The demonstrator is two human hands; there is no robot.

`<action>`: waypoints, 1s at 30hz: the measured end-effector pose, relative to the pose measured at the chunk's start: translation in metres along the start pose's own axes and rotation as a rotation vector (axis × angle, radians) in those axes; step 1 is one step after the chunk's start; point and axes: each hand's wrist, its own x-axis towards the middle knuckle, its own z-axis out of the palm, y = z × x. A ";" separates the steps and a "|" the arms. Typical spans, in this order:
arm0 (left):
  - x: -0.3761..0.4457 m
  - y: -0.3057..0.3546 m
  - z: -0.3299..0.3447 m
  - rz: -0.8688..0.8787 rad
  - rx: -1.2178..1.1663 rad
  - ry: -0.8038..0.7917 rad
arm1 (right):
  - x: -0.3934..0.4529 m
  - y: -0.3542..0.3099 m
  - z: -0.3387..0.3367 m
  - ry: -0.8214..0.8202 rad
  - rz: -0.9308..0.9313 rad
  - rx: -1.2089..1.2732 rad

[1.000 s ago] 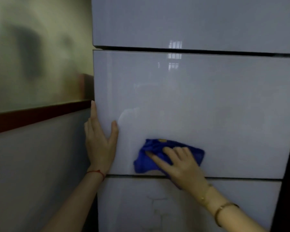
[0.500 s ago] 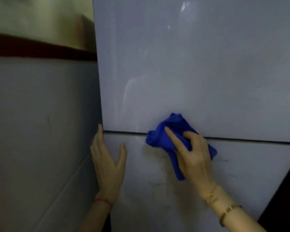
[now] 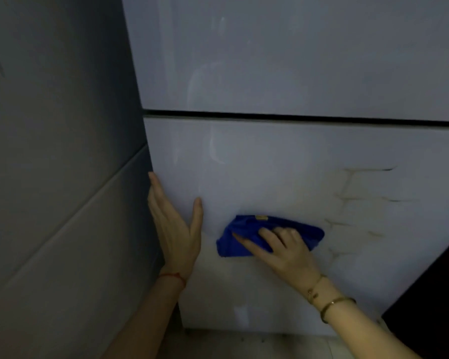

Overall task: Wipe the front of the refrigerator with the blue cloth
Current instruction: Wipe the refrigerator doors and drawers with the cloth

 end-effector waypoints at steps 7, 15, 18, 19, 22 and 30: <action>0.000 -0.002 0.003 -0.025 0.031 0.026 | 0.091 0.064 -0.027 0.270 0.413 -0.020; -0.005 0.002 0.006 0.003 0.071 0.064 | -0.001 0.008 0.001 0.041 0.017 0.038; -0.013 -0.001 0.010 0.001 0.102 0.097 | -0.029 0.006 0.005 -0.013 -0.071 0.077; -0.016 -0.002 0.011 0.006 0.115 0.103 | -0.027 0.011 0.002 -0.001 -0.054 0.097; -0.021 -0.001 0.014 0.008 0.170 0.121 | 0.005 0.028 -0.011 0.145 0.230 0.111; -0.022 -0.019 0.014 0.076 0.172 0.110 | -0.006 -0.006 0.014 0.213 0.213 0.069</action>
